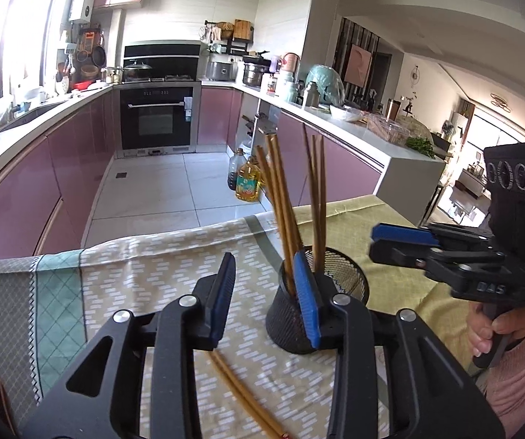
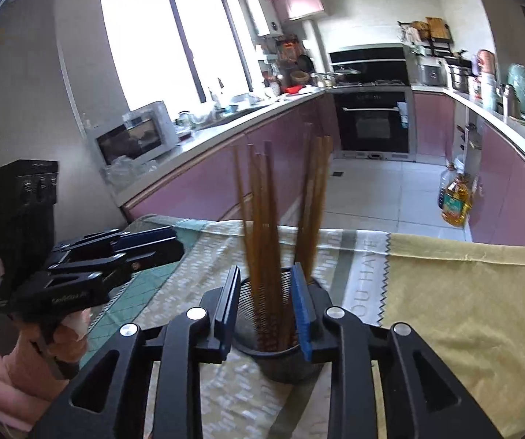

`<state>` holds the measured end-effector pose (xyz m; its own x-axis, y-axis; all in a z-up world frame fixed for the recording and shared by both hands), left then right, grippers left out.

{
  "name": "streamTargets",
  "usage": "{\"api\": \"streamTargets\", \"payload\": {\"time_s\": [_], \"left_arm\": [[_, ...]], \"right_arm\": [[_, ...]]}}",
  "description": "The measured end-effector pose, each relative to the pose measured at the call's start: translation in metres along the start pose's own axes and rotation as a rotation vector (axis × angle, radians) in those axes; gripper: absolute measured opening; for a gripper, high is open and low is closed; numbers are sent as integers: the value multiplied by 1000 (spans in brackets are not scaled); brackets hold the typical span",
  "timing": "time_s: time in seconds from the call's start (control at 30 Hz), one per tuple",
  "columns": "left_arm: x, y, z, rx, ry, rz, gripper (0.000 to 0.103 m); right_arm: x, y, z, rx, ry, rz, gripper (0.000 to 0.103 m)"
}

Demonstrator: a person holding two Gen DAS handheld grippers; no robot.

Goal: Organize utensils
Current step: 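Open the right gripper and withdraw it from the cup, then move the right gripper to the remaining chopsticks and close on one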

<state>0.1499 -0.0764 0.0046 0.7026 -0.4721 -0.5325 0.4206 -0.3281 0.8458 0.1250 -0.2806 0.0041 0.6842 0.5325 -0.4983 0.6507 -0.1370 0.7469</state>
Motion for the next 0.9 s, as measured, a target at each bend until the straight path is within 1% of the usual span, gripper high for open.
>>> {"api": "streamTargets", "payload": {"time_s": [0.07,0.13,0.2,0.3,0.43,0.53,0.67,0.9], "left_arm": [[-7,-10,-5,-5,14,-4,36],[-12,-20,-8,-13,32,-20,37],[-13,-33,-11,-16,45,-46,40],[-10,-54,-15,-42,51,-101,45],[-6,-84,-21,-73,67,-166,46],[-2,-101,-26,-105,78,-199,47],[0,-122,-30,-140,80,-233,47],[0,-132,-30,-157,77,-255,48]], "right_arm": [[-4,-10,-9,-20,26,-11,33],[-2,-21,-17,-36,55,-41,36],[6,-35,-23,-46,71,-86,36],[25,-55,-29,-43,73,-158,37],[58,-82,-29,-1,51,-259,37],[78,-98,-31,15,31,-313,37],[92,-114,-36,19,14,-354,37],[102,-122,-50,-9,-32,-352,37]]}}
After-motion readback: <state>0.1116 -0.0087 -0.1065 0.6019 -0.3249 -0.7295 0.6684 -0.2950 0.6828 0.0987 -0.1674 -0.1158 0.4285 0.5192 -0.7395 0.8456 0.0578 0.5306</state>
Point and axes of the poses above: each gripper's, at about its wrist camera, not at the fingertips, and x roughly the way its jaws point, z to its right, y to its top, the point moved 2 cm from there along x, roughly the way its jaws point, and after that the axes turned 12 degrees about x, right-handed, at the moved point
